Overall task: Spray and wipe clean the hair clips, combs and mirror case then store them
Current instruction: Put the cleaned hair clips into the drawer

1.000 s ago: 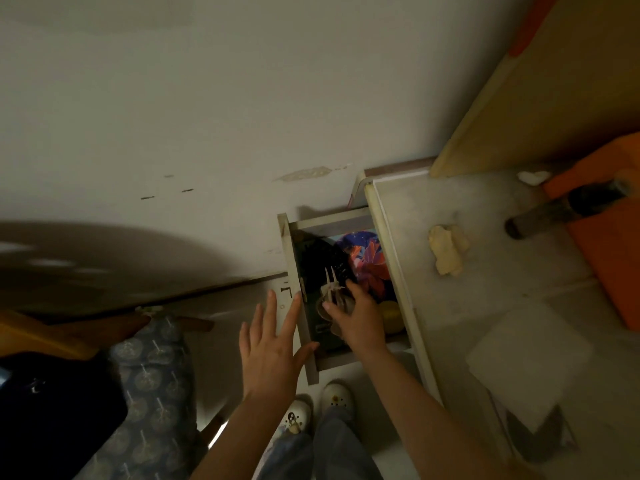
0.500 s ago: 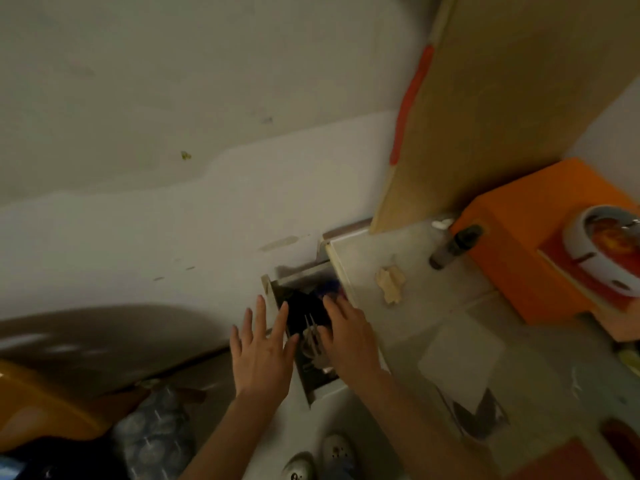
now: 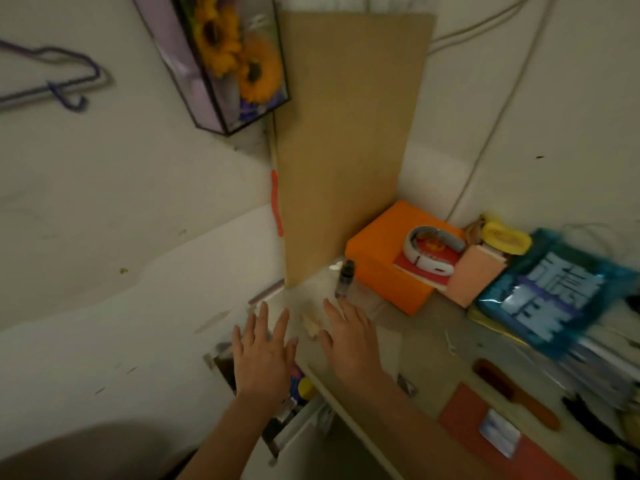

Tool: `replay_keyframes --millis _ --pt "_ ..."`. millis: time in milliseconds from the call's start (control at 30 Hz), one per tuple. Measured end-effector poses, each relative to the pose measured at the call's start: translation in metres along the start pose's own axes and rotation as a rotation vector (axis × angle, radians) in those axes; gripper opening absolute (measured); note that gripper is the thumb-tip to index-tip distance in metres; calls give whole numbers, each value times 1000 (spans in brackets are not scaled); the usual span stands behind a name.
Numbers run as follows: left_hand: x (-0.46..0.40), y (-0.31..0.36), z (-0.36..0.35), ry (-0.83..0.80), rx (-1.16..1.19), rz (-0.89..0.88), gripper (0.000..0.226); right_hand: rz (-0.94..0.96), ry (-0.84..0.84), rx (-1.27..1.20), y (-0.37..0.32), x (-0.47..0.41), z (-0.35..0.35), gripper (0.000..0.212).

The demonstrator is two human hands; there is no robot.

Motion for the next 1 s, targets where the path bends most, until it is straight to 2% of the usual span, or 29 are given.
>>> replay_keyframes --millis 100,300,433,533,633,767,900,1000 --pt "12 32 14 29 -9 -84 63 -55 52 4 22 23 28 55" --pt "39 107 27 39 10 -259 56 -247 217 20 71 84 86 51" --pt "65 162 27 46 -20 -362 56 -373 258 64 110 131 116 44" --pt "94 204 28 72 55 -478 53 -463 229 122 142 171 130 51" --pt "125 246 28 157 100 -623 51 -529 204 149 176 211 137 51" --pt "152 292 5 15 116 -695 57 -652 180 136 221 264 139 49" --pt "180 342 -25 27 36 -778 61 -764 141 126 273 317 136 52" --pt "188 373 -61 -61 -62 -761 56 -798 108 126 305 343 134 55"
Point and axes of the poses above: each hand's wrist, its own x-axis away from the middle knuckle, its own z-axis out of the back of the hand, y = z × x, the point moved 7 cm from there along -x, towards the middle knuckle, and after that the axes turned 8 degrees about z, right-handed, at the moved point
